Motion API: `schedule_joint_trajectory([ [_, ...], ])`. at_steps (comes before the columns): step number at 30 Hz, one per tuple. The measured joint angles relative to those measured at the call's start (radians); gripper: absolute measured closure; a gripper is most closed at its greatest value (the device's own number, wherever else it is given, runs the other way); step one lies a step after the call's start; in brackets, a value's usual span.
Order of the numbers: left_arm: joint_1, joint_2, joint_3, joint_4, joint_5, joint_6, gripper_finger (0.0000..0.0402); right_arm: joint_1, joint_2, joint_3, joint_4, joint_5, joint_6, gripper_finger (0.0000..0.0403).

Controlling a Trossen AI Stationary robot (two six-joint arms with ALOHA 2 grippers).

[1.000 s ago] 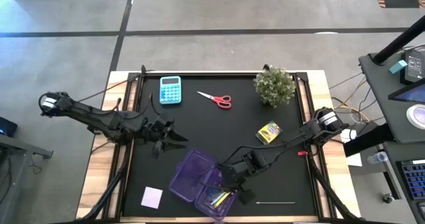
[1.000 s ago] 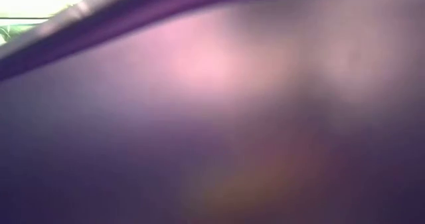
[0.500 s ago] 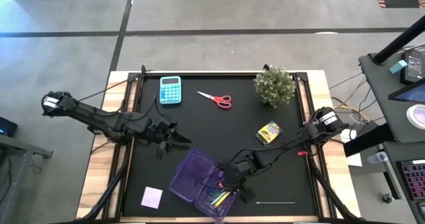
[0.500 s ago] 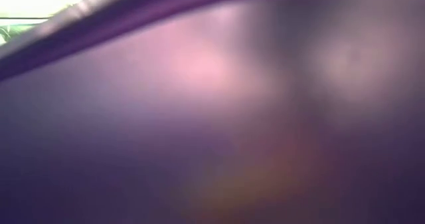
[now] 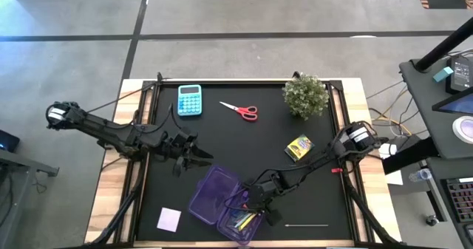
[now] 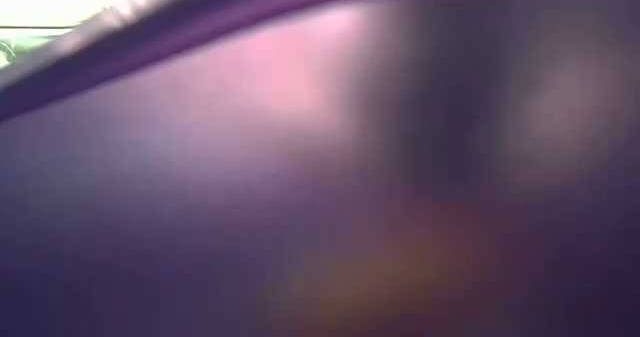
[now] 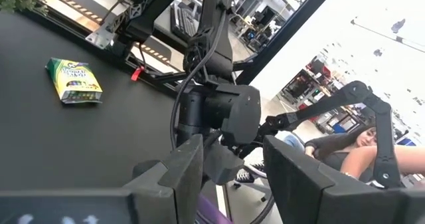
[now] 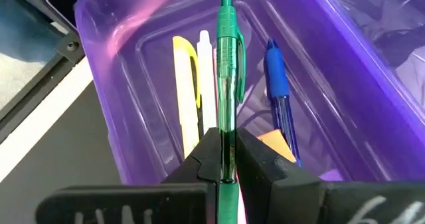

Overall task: Pack school essentials
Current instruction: Put the green pen into the purple supply box

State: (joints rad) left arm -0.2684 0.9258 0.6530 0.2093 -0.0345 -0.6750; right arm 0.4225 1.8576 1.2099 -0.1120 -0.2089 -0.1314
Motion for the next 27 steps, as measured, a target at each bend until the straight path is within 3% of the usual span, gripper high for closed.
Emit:
schedule_joint_trajectory([
  [7, 0.000, -0.001, -0.001, 0.000, 0.000, 0.000, 0.0260, -0.013, 0.004, 0.000, -0.005, -0.001, 0.015, 0.0373],
  [22, 0.000, 0.001, -0.001, 0.001, 0.000, 0.001, 0.0260, -0.018, 0.004, -0.021, -0.010, 0.000, 0.101, 0.0303],
  [27, 0.000, 0.001, 0.001, 0.000, 0.000, 0.001, 0.0260, -0.022, -0.020, 0.032, -0.195, 0.038, 0.126, 0.0268],
])
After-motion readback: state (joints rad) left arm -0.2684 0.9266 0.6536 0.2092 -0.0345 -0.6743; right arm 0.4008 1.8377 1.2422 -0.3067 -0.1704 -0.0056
